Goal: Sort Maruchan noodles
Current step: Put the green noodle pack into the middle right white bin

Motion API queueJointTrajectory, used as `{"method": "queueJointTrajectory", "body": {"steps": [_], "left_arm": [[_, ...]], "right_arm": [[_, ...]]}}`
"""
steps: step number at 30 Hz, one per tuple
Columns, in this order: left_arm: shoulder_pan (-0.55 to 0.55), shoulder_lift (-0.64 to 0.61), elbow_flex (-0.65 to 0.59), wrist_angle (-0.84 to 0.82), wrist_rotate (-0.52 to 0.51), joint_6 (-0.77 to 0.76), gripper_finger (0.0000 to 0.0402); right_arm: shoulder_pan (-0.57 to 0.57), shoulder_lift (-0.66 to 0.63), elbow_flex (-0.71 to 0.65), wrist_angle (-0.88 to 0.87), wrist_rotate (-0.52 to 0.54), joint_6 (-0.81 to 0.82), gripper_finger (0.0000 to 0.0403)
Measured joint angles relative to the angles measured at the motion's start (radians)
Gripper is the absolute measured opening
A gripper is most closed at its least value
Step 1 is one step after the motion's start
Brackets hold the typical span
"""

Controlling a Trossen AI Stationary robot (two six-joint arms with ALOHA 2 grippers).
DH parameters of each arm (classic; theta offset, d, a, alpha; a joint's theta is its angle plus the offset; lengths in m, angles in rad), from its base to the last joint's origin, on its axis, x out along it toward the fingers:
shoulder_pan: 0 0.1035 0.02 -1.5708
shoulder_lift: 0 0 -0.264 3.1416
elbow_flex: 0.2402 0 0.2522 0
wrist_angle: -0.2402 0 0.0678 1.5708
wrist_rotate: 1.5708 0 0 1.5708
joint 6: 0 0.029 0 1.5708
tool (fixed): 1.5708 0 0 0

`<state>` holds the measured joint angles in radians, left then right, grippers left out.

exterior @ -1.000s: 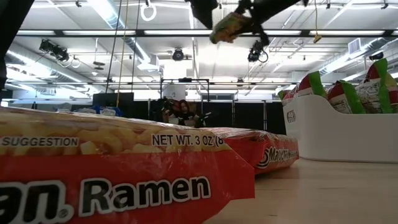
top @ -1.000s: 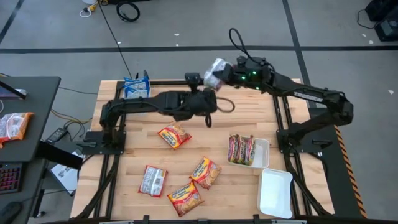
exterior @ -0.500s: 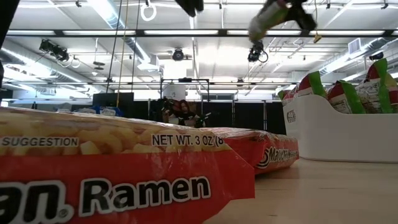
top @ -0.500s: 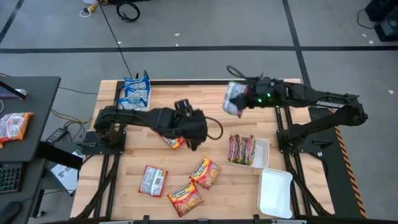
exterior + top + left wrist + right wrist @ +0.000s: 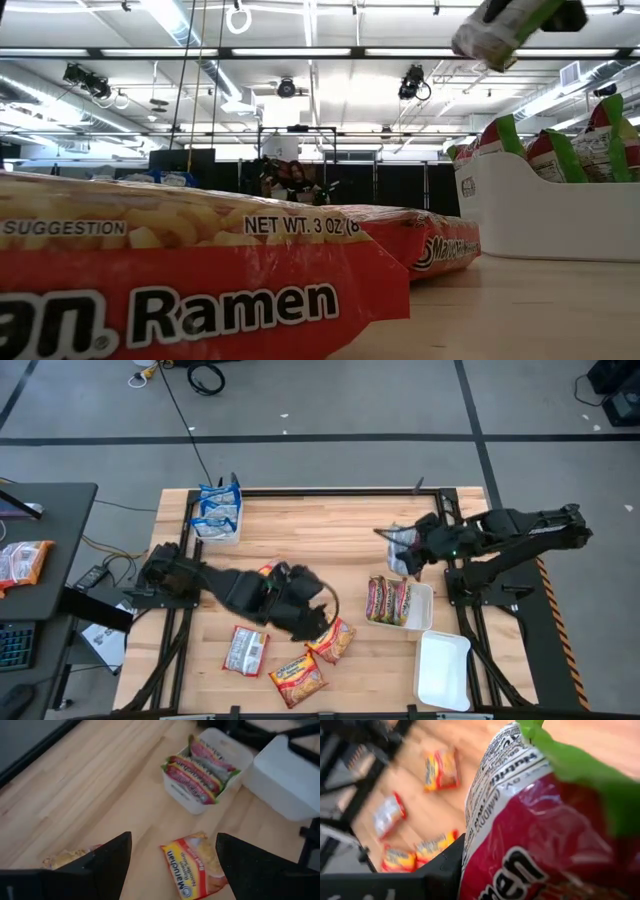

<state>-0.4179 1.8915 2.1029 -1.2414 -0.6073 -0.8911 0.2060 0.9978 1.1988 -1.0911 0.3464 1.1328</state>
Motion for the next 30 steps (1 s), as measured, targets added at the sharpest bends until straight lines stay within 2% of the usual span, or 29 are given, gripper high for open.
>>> {"method": "queueJointTrajectory", "body": {"steps": [7, 9, 17, 22, 27, 30], "left_arm": [[-0.098, 0.000, 0.000, 0.003, -0.292, -0.255, 0.0290], [-0.111, 0.006, 0.000, 0.004, -0.326, -0.276, 0.0290], [-0.136, 0.009, 0.000, -0.066, -0.154, -0.144, 0.0290], [-0.178, 0.006, 0.000, -0.157, -0.144, -0.136, 0.0290], [-0.243, -0.037, 0.000, -0.203, -0.088, -0.137, 0.0290], [-0.291, -0.076, 0.000, -0.198, -0.091, -0.137, 0.0290]], "right_arm": [[0.096, 0.052, -0.004, -0.197, -0.115, 0.136, 0.0145], [0.138, 0.071, -0.014, -0.241, -0.157, 0.206, 0.0145], [0.312, 0.157, -0.088, -0.235, -0.234, 0.546, 0.0145], [0.345, 0.190, -0.135, -0.250, -0.299, 0.720, 0.0145], [0.350, 0.194, -0.187, -0.177, -0.292, 0.827, 0.0145], [0.339, 0.194, -0.228, -0.129, -0.289, 0.851, 0.0145]]}}
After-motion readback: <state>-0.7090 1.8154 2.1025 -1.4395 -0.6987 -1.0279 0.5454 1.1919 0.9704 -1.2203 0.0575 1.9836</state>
